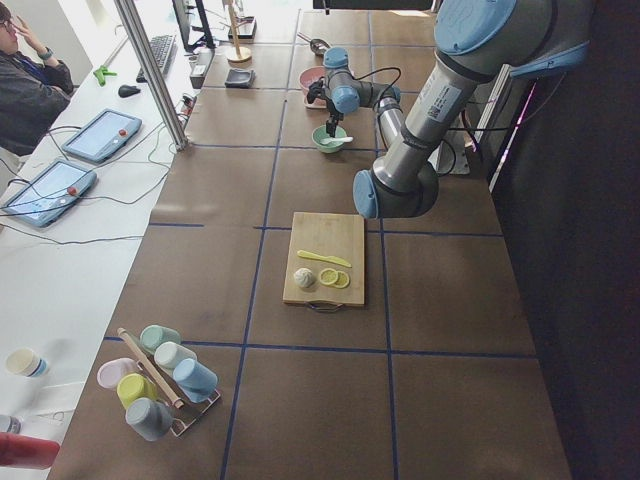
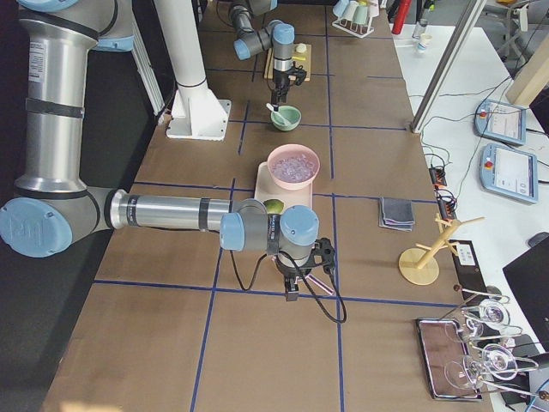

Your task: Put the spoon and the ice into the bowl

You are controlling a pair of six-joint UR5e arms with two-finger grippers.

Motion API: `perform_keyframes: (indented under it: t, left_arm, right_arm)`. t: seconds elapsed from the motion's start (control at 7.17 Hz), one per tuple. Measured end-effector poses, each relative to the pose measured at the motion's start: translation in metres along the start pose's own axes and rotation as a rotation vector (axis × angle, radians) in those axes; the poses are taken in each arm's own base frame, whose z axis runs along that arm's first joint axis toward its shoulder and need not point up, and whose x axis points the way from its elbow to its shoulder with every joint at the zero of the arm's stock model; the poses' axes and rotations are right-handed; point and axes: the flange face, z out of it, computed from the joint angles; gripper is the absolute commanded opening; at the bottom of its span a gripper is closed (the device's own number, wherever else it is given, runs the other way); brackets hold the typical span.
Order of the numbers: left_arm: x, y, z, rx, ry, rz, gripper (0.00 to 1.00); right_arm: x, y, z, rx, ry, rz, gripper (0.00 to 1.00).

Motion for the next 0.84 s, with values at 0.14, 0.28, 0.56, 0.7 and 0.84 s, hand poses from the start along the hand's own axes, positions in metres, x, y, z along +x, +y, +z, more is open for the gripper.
perform_keyframes:
  t: [0.14, 0.28, 0.56, 0.7, 0.84]
  left_arm:
    - [-0.021, 0.008, -0.015, -0.026, -0.017, -0.006, 1.0]
    - [-0.053, 0.014, -0.039, -0.036, -0.049, 0.007, 1.0]
    - [-0.13, 0.027, -0.084, -0.021, -0.113, 0.041, 1.0]
    - [-0.178, 0.033, -0.104, -0.009, -0.143, 0.006, 1.0]
    - [-0.226, 0.033, -0.123, -0.008, -0.161, -0.045, 1.0]
  right_arm:
    - [-0.003, -0.001, 0.002, -0.004, 0.0, -0.01, 1.0]
    - [-0.006, -0.003, 0.003, 0.0, 0.0, -0.022, 1.0]
    - [-0.012, -0.008, 0.0, 0.018, 0.0, -0.045, 1.0]
    - [-0.017, -0.013, -0.004, 0.038, 0.0, -0.065, 1.0]
    - [-0.022, -0.018, -0.007, 0.051, -0.003, -0.081, 1.0]
